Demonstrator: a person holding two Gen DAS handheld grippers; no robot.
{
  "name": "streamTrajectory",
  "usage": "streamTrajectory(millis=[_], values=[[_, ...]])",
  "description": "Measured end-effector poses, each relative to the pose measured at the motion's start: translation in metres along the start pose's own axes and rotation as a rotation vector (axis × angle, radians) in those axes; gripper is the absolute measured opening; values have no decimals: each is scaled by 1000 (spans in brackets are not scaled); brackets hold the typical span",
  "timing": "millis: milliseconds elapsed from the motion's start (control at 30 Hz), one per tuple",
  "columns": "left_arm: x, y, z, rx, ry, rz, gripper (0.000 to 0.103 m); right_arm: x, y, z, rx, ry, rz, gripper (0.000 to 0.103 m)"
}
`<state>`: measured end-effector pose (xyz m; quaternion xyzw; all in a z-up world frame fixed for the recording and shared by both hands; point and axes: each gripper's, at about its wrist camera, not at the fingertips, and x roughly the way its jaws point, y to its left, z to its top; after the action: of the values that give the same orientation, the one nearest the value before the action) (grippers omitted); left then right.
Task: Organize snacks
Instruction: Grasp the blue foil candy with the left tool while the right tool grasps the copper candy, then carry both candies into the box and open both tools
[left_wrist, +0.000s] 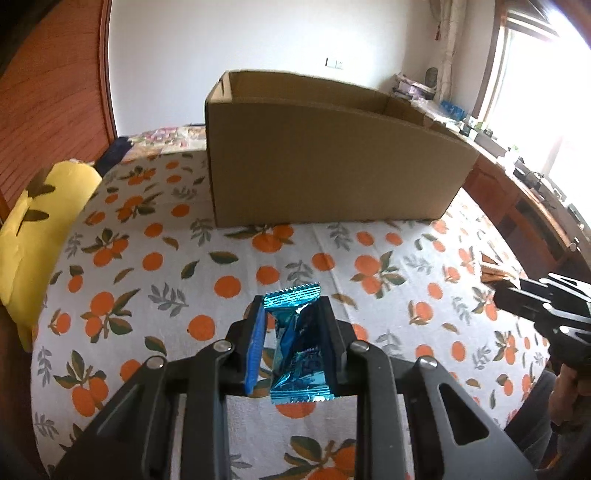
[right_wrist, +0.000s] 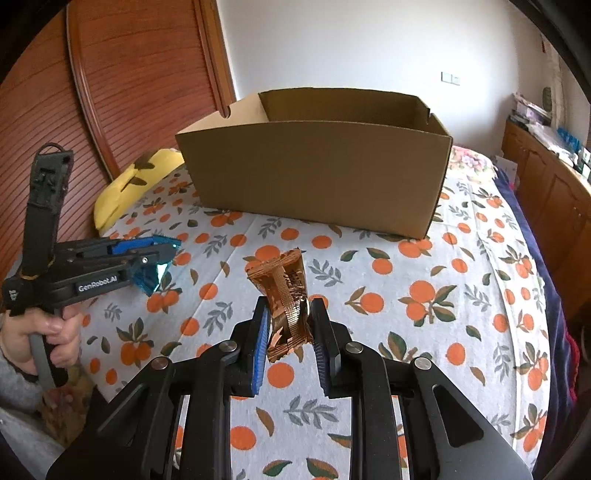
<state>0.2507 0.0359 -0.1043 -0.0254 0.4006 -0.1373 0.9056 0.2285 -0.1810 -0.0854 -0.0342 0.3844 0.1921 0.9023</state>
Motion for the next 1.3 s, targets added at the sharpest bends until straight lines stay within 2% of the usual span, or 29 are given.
streamTrajectory(millis=[900,1300], values=[[-75,-38,39,68,-193,-45,24,-60,5,15,-11,-136,-10,20],[-96,-67,61,150,-268,-82,24,-88,2,35,-25,-212,-37,20]])
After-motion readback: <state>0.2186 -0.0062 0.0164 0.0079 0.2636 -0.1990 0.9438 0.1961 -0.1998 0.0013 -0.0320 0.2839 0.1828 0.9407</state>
